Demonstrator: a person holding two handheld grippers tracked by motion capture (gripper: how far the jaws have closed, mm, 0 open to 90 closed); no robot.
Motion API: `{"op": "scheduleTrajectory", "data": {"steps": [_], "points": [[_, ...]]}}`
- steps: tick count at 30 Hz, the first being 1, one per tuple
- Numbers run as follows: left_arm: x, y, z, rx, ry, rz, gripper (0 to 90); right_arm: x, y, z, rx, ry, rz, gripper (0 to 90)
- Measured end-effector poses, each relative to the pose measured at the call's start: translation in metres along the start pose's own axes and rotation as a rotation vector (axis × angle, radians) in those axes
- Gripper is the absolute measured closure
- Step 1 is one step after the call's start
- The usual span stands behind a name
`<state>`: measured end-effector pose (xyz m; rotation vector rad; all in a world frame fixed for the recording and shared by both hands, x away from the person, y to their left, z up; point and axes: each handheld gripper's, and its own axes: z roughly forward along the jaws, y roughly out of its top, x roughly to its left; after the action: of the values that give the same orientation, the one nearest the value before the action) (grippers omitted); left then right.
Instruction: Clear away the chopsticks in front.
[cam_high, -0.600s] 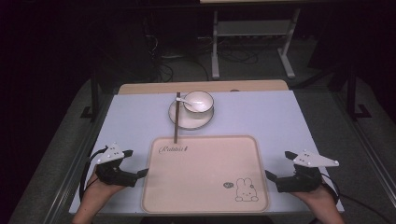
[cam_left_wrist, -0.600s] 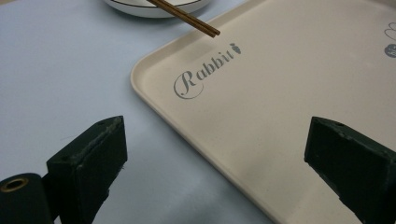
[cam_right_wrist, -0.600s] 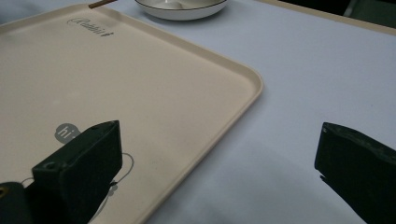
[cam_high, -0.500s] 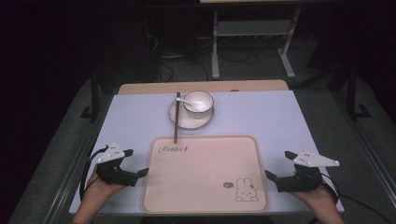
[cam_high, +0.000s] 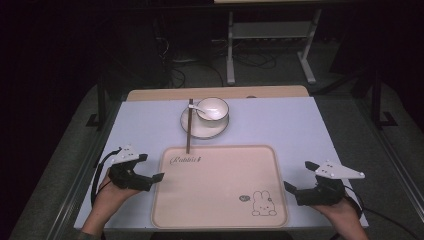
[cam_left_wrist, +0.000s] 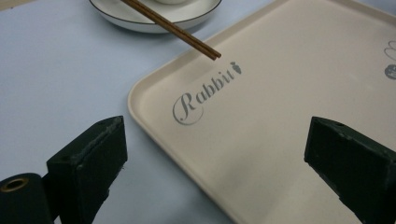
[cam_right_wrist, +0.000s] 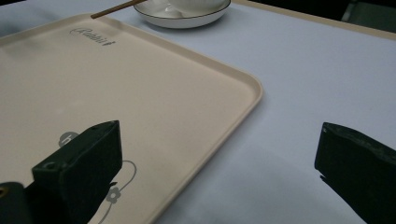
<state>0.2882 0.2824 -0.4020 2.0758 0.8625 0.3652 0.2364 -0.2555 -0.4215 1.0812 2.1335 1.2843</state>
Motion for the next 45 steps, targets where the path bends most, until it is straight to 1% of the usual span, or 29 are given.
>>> {"op": "scheduleTrajectory", "data": {"steps": [1,5,9,15,17,19,22,28,32,36,37,39,42,43,44,45], "points": [[0.001,0.004,0.002,-0.003,-0.006,-0.002,5.2,0.000,0.000,0.000,-0.002,-0.001,0.002,0.2],[0.003,0.010,0.005,-0.010,-0.007,-0.009,5.2,0.000,0.001,0.000,-0.005,0.000,0.004,0.2],[0.005,0.015,0.008,-0.004,-0.007,-0.014,5.2,0.000,0.000,0.000,-0.006,0.001,0.004,0.2],[0.011,0.029,0.018,-0.003,-0.007,-0.019,5.2,0.000,0.000,-0.002,-0.008,0.001,0.005,0.2],[0.012,0.031,0.020,-0.004,-0.011,-0.025,5.2,0.000,0.000,-0.002,-0.010,0.000,0.002,0.2],[0.013,0.036,0.022,-0.016,-0.030,-0.038,5.2,0.000,0.000,-0.002,-0.010,0.000,0.003,0.2],[0.014,0.043,0.026,-0.016,-0.024,-0.025,5.1,0.000,0.000,-0.001,-0.007,0.003,0.004,0.2],[0.018,0.056,0.036,-0.017,-0.024,-0.021,5.2,0.000,-0.001,-0.001,-0.007,0.004,0.009,0.2],[0.022,0.062,0.043,-0.015,-0.020,-0.027,5.2,0.000,-0.001,-0.001,-0.009,0.003,0.012,0.2],[0.028,0.069,0.049,-0.014,-0.011,-0.031,5.2,-0.001,-0.001,-0.001,-0.010,0.002,0.013,0.2],[0.031,0.073,0.053,-0.007,-0.004,-0.034,5.2,-0.001,-0.001,-0.001,-0.010,0.003,0.013,0.2],[0.032,0.075,0.055,-0.007,-0.003,-0.037,5.3,-0.001,-0.001,-0.001,-0.011,0.003,0.015,0.2],[0.036,0.084,0.062,-0.005,0.002,-0.034,7.7,-0.001,-0.001,-0.001,-0.010,0.005,0.016,0.2],[0.037,0.086,0.064,-0.005,0.008,-0.035,7.7,-0.001,-0.001,-0.001,-0.010,0.005,0.016,0.2],[0.040,0.091,0.070,0.000,0.018,-0.030,7.8,-0.001,-0.001,-0.001,-0.011,0.006,0.017,0.2],[0.040,0.091,0.070,0.000,0.018,-0.030,7.9,-0.001,-0.001,-0.001,-0.011,0.006,0.017,0.2]]}}
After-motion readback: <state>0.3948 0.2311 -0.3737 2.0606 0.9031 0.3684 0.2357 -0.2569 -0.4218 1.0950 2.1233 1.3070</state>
